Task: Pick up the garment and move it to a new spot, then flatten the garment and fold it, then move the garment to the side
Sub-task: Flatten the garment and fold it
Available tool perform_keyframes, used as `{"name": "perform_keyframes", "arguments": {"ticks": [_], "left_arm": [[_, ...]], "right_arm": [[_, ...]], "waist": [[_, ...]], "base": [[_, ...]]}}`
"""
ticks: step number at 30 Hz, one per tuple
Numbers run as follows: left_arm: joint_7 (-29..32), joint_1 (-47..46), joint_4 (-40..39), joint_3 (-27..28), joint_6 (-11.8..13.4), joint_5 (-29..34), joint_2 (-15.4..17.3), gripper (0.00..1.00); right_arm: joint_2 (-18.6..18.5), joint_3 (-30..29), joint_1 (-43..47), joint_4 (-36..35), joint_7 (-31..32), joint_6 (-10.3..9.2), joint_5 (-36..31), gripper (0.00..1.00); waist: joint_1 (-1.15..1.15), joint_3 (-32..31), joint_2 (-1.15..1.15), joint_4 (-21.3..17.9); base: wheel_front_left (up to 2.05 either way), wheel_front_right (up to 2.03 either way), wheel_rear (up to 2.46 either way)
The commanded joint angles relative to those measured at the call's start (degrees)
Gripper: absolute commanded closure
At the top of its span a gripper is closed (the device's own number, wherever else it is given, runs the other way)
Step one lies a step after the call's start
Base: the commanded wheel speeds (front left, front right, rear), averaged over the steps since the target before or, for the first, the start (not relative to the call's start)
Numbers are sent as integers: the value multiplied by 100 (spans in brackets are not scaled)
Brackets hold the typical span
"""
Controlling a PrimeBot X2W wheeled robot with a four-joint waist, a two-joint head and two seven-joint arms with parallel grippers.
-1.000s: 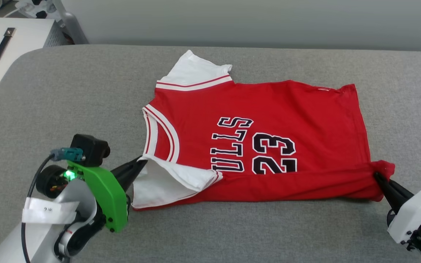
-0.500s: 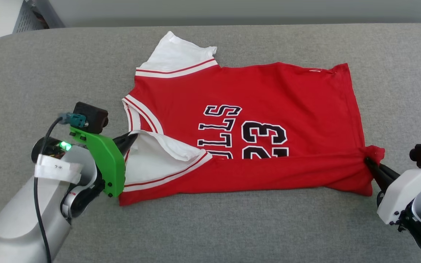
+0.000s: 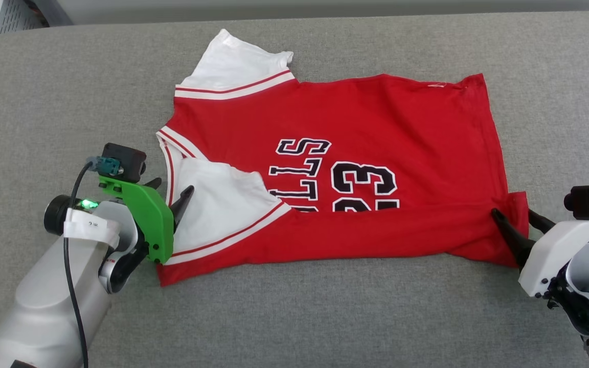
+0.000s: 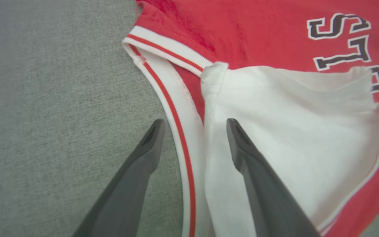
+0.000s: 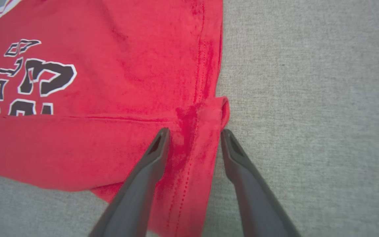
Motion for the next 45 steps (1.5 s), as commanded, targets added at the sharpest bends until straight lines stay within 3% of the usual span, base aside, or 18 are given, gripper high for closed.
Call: {"name": "perform_keyframes", "arguments": {"ticks": [1,10,14,20,26,34,38,45], "left_arm": [[-197,-151,142,60,44,19,-76,0],[-1143,48,568,366,188,-203,-444,0],[-1441,378,303,510,290,-374,-540,0],[-1557,1188,-545,742,664,-709,-543,0],[-1183,1999,-1563,738,1233,-824,-324,0],[-79,2443,-2641,413,2012,-651,159,0],[115,2466,-2827,389,2293,-545,276,0],[283,2417,-2745,343,2513,-455,323,0]], "right_arm": [[4,27,-101,33,-78,-8,20,0],[-141,78,40,40,-328,-8,-115,0],[-125,-84,271,-71,-267,-8,-237,0],[10,-353,772,-485,198,-8,-440,0],[287,-681,1157,-970,970,-8,-741,0],[784,-1275,1441,-1770,2214,-8,-1205,0],[987,-1457,1503,-2100,2646,-8,-1403,0],[1116,-1577,1527,-2425,2870,-8,-1544,0]], "waist": [[0,-58,0,25],[0,-568,0,196],[0,-834,0,283],[0,-1056,0,339],[0,-1054,0,326],[0,-899,0,250],[0,-787,0,183],[0,-568,0,74]], "base": [[0,0,0],[0,0,0],[0,0,0],[0,0,0],[0,0,0],[0,0,0],[0,0,0],[0,0,0]]}}
